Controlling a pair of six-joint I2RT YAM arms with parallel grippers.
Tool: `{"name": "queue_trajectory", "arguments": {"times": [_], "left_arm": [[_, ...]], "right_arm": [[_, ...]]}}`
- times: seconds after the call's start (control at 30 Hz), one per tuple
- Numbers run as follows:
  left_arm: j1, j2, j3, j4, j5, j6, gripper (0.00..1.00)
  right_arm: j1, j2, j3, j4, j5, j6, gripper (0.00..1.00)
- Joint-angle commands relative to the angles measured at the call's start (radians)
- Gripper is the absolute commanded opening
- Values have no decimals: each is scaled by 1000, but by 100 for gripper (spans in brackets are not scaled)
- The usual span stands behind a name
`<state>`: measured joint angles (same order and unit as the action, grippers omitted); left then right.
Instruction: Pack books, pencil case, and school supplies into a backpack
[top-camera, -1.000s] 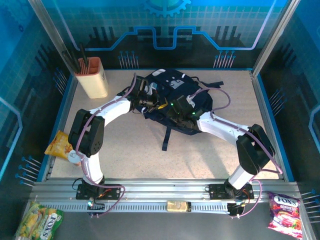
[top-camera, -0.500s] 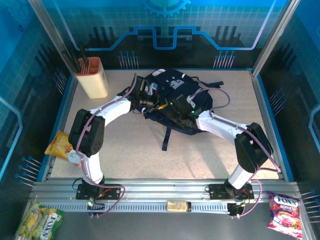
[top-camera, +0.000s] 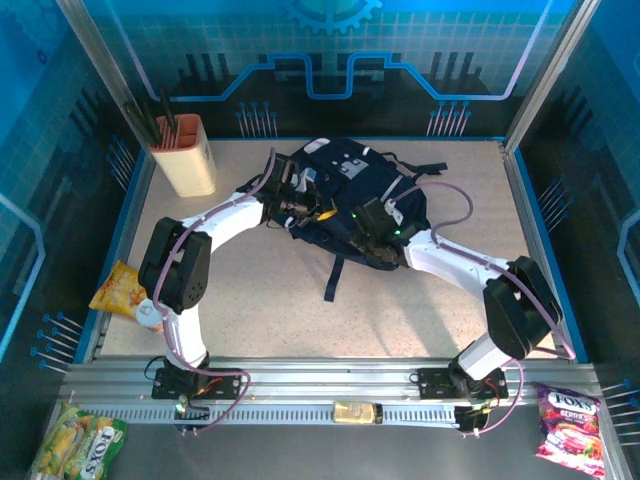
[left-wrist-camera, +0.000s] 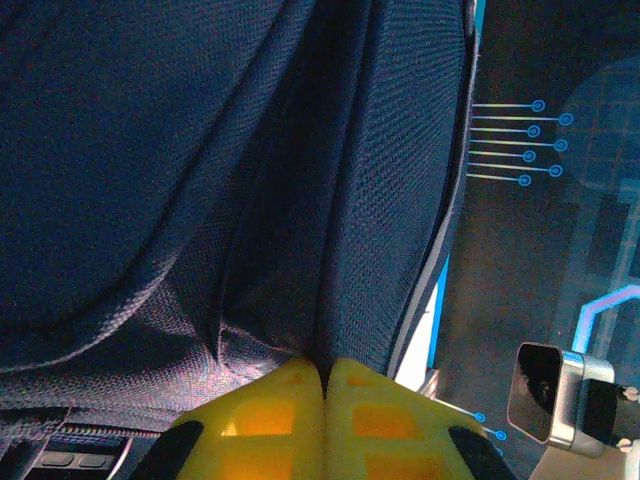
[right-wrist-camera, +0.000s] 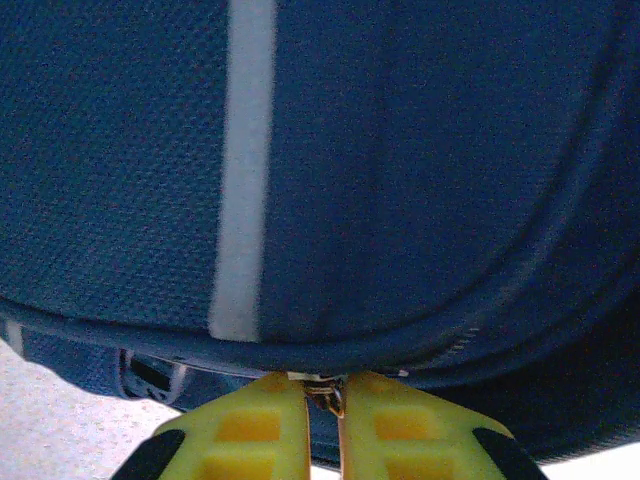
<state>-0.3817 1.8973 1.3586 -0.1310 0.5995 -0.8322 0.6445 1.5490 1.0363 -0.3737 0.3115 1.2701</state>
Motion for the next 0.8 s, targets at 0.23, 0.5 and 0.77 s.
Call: {"name": "queue_trajectory", "arguments": {"times": [0.23,0.5,0.77], "left_arm": [[13,3,39,5,8,34,0],[12,6,44,5,21,27,0],[12,8,48,0,17,28,0]], "right_arm": [[-63,-69,-102,-53,69,-218,11],[-95,-3,-57,61,-126,-420,29],[-99,13,-38,115,-146,-445,20]]}}
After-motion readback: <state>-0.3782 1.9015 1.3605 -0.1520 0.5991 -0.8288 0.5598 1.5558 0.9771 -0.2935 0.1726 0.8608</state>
